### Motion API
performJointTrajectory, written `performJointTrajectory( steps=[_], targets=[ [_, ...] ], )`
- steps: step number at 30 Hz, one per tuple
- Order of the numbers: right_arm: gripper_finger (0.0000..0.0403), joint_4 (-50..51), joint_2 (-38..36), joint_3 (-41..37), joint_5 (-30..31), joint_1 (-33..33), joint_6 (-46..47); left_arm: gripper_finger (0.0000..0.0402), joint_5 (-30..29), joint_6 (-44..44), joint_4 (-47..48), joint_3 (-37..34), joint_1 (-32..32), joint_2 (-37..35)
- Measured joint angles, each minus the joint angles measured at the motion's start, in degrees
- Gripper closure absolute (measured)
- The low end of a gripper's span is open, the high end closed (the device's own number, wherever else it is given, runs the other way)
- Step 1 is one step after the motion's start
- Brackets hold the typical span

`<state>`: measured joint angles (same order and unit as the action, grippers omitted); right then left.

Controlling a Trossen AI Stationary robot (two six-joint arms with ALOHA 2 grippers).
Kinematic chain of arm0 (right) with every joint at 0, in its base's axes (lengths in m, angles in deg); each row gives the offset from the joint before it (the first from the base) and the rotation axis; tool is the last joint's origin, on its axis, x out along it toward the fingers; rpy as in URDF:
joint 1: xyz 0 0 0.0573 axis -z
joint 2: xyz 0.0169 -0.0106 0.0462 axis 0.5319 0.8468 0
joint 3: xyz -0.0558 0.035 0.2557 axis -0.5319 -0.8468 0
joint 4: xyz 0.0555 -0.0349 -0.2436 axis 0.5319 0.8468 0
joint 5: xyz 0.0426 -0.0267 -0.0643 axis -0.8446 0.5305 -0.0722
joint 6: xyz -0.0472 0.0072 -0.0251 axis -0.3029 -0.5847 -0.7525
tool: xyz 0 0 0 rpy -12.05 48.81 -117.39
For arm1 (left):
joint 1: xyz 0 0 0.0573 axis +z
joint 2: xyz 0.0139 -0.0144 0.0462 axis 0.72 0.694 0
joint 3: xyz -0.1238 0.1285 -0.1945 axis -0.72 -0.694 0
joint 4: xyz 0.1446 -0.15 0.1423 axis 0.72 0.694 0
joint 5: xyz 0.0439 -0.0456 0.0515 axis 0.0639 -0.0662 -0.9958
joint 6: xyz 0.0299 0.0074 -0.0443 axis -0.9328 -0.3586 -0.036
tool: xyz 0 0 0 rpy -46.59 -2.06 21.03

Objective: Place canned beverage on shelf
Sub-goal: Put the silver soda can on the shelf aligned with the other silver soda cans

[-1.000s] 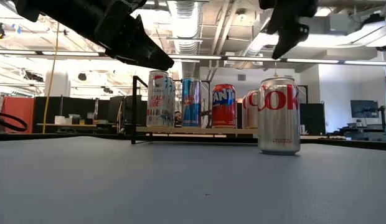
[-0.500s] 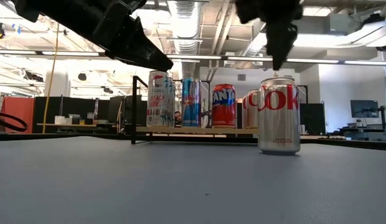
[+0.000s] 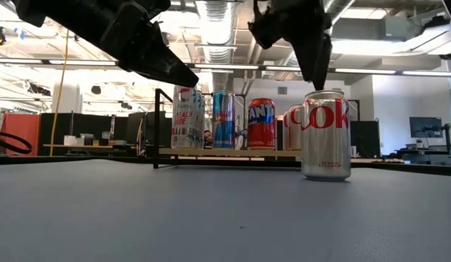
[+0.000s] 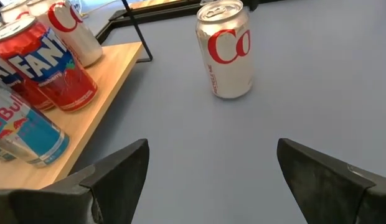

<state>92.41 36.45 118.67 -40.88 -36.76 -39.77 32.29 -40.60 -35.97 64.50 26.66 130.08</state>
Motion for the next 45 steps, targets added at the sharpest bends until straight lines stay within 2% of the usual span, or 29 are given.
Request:
performJointTrajectory(
  steps=[14,26,29,38,40,45],
  targets=[
    [0.0024,-1.8,-0.7,-7.5,1.3,-0.7,-0.9,0.0060,0.0,0.9,0.8,0.0,0.0,0.0],
    [0.0029,-7.3,-0.7,-10.0,1.5,-0.5,-5.4,0.0060,0.0,1.0,0.8,0.0,0.0,0.0],
    [0.0052,-6.3,-0.7,-10.1,1.7,-0.6,-5.6,0.0060,0.0,1.0,0.8,0.0,0.0,0.0],
    [0.0170,-6.2,-0.9,-10.0,5.3,-2.2,-12.2,0.0060,-0.1,1.0,0.8,0.0,0.0,0.0],
    [0.0182,-5.7,-0.9,-10.0,5.6,-2.6,-13.1,0.0060,-0.1,0.9,0.8,0.0,0.0,0.0],
    [0.0179,-3.6,-1.3,-10.2,5.8,-2.2,-14.5,0.0060,-0.1,0.8,0.7,0.0,0.1,0.0]
  ],
)
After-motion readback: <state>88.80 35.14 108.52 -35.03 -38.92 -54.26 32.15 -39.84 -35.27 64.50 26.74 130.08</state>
